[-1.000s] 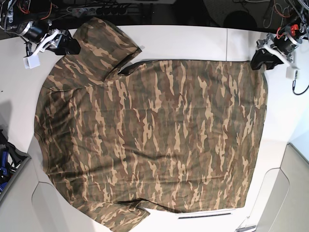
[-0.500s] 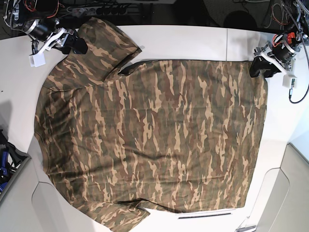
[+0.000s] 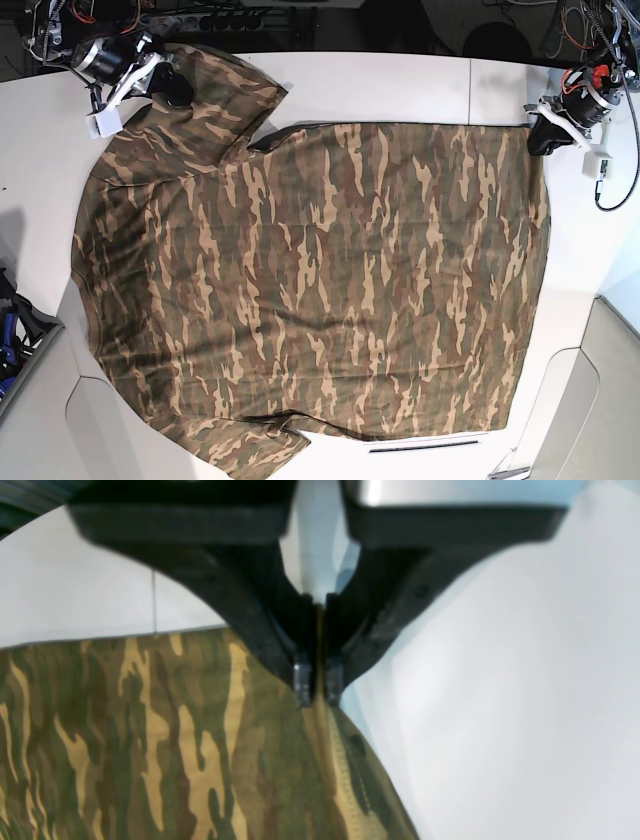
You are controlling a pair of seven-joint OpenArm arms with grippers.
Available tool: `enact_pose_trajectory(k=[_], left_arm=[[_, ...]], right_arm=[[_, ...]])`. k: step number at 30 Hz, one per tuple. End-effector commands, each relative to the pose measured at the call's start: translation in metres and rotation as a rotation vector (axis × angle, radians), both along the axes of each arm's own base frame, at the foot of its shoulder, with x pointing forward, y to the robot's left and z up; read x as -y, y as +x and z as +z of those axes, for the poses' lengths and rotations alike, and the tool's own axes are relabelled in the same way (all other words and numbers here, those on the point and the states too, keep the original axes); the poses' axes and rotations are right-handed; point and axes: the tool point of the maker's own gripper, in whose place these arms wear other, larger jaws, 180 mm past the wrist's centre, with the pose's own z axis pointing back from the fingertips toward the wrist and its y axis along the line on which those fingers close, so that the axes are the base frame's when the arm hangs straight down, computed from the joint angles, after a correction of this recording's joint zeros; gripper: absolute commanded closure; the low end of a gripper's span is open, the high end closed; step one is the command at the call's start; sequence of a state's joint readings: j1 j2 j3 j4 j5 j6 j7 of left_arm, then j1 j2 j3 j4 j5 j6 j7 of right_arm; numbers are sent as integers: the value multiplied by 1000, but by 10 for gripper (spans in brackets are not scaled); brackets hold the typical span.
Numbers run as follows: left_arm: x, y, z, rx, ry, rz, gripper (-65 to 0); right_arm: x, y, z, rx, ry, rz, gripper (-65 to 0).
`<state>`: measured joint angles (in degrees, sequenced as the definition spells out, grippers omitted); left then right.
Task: Fold the T-shirt properly
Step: 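Lift the shoulder corners with both grippers and pull them apart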
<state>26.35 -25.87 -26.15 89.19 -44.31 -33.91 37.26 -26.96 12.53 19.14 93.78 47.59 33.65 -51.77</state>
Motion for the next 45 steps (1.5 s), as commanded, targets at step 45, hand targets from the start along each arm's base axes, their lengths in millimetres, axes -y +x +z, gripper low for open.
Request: enact_pose_trajectory(k=[45], left_arm=[[-21, 118, 89, 394, 121, -9, 0]], right_arm=[[41, 175, 117, 462, 41, -165, 0]])
